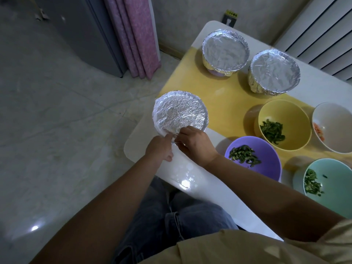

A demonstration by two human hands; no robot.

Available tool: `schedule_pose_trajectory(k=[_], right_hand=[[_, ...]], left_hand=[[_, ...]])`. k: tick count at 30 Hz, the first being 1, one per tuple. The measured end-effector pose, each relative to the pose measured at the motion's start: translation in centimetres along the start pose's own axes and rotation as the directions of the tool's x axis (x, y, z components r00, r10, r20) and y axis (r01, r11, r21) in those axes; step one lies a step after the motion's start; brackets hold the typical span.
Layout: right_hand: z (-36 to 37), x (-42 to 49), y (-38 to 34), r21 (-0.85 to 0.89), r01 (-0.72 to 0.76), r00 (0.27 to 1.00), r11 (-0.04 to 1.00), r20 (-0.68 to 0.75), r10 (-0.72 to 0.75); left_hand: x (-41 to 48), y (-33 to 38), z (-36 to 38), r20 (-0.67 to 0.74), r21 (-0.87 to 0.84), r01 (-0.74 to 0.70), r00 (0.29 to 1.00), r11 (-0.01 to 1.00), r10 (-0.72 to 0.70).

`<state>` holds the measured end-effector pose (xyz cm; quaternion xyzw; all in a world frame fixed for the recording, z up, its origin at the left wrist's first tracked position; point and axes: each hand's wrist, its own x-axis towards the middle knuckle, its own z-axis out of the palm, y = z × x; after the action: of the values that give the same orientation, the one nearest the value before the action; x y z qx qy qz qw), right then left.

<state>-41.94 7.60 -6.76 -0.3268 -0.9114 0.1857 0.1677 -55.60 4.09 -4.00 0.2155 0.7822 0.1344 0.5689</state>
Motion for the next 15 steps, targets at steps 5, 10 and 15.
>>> schedule_pose_trajectory(k=[5, 10, 15], right_hand=[[0.1, 0.5, -0.7, 0.004, -0.046, 0.999, 0.999, -0.020, 0.046], [0.1, 0.4, -0.8, 0.002, -0.042, 0.999, 0.999, -0.016, 0.042], [0.4, 0.5, -1.1, -0.001, -0.061, 0.998, 0.998, -0.025, 0.061]], left_hand=[[0.7, 0.2, 0.3, -0.119, -0.152, -0.075, 0.991, 0.985, 0.057], [-0.2, 0.2, -0.2, -0.093, -0.121, -0.068, 0.994, 0.990, 0.057], [0.9, 0.1, -0.3, -0.111, -0.112, -0.079, 0.992, 0.991, 0.066]])
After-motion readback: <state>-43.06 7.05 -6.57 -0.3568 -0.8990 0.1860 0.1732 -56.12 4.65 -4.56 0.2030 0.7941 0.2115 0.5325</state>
